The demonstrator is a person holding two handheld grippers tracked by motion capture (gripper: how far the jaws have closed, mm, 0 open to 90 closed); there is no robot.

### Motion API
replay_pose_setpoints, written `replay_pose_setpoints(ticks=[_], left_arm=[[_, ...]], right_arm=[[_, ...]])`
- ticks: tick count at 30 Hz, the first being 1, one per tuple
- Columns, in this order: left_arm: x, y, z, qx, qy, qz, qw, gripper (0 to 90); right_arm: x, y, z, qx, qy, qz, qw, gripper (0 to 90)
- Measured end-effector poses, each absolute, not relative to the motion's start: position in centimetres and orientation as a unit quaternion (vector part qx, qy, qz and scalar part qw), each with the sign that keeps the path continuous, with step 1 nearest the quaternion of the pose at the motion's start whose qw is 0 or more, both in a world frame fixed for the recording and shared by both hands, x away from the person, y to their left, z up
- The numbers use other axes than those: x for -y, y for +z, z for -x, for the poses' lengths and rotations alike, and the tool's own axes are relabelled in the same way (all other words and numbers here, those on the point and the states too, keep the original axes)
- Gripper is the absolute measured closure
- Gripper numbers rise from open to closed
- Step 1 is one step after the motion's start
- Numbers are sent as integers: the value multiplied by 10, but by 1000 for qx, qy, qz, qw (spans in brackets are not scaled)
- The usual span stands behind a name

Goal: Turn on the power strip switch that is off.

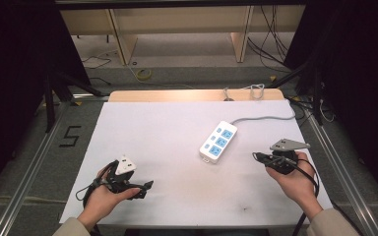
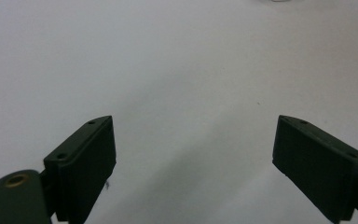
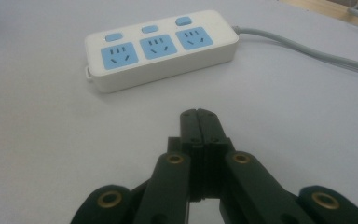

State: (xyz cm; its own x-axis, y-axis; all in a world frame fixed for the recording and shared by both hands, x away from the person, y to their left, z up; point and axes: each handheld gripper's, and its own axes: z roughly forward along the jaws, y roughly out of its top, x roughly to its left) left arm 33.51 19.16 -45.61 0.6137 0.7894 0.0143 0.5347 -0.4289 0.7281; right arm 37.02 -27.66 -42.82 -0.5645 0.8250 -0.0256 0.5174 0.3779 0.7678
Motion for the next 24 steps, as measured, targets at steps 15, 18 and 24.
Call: replay_pose_setpoints(ticks=[15,18,24], left_arm=[[-192,-456,-335,-401,182,-825,353,130],[-192,-456,-335,-401,182,-825,353,130],[-192,-456,-335,-401,181,-825,353,131]], right_arm=[[270,-427,-379,-804,368,-417,208,900],[269,-427,-380,-804,369,-417,207,900],[268,-427,-383,-804,368,-420,207,900]])
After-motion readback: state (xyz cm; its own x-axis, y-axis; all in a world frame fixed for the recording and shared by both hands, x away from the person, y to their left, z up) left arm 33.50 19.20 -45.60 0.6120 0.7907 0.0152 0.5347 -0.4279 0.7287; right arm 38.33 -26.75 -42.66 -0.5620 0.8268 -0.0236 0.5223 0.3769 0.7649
